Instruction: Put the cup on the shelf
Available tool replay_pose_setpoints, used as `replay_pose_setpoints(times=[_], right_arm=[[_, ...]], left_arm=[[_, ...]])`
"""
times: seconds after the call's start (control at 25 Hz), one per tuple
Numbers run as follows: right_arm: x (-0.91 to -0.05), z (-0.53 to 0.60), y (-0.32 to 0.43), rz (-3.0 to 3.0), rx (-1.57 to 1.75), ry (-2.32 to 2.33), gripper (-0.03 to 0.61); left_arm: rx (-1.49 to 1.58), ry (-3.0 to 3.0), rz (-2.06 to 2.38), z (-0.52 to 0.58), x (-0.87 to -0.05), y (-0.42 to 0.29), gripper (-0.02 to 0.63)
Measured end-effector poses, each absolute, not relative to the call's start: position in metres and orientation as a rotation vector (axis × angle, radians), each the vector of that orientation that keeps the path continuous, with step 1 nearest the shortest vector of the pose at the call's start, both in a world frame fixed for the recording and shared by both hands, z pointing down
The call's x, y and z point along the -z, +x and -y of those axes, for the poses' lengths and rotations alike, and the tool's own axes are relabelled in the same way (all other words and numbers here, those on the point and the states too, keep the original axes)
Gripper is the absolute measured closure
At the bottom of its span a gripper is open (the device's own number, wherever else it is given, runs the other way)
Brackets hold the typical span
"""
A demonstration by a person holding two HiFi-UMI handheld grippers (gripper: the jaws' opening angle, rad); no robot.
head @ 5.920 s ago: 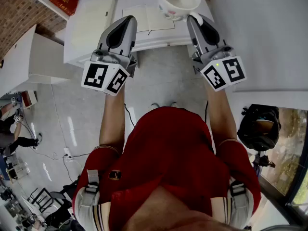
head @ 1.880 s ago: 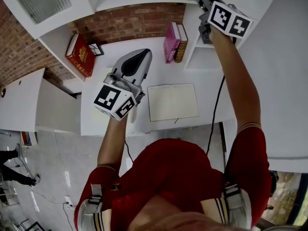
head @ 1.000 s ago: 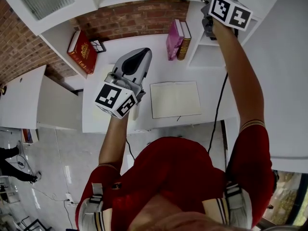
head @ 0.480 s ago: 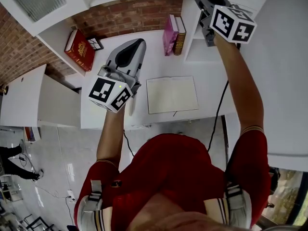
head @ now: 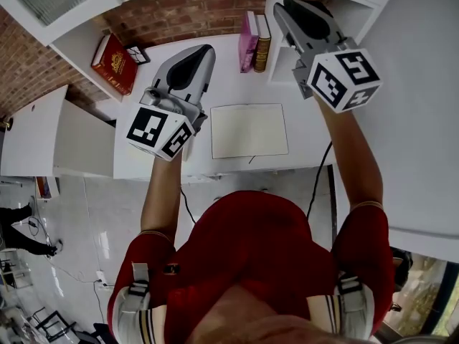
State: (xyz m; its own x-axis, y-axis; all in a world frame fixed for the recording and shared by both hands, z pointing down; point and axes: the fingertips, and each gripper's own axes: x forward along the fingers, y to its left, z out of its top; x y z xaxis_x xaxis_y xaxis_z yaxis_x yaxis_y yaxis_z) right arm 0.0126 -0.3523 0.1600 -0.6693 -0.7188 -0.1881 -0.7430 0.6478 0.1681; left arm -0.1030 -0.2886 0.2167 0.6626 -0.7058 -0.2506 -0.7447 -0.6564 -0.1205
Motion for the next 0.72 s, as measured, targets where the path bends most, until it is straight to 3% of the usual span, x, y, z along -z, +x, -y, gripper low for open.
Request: replay_pose_setpoints(times=[0.4, 0.72], right_arm=[[-0.224, 0.294, 0.02, -2.753, -0.284, -1.105, 0.578], [-0.259, 0.268, 0.015, -2.78, -0.271, -1.0, 0.581]], left_arm=[[-0.231, -2.628, -1.254, 0.271, -0.236, -0.082, 0.607], [-0.211, -2.626, -1.332, 0.263, -0.258, -0.077, 0.607]])
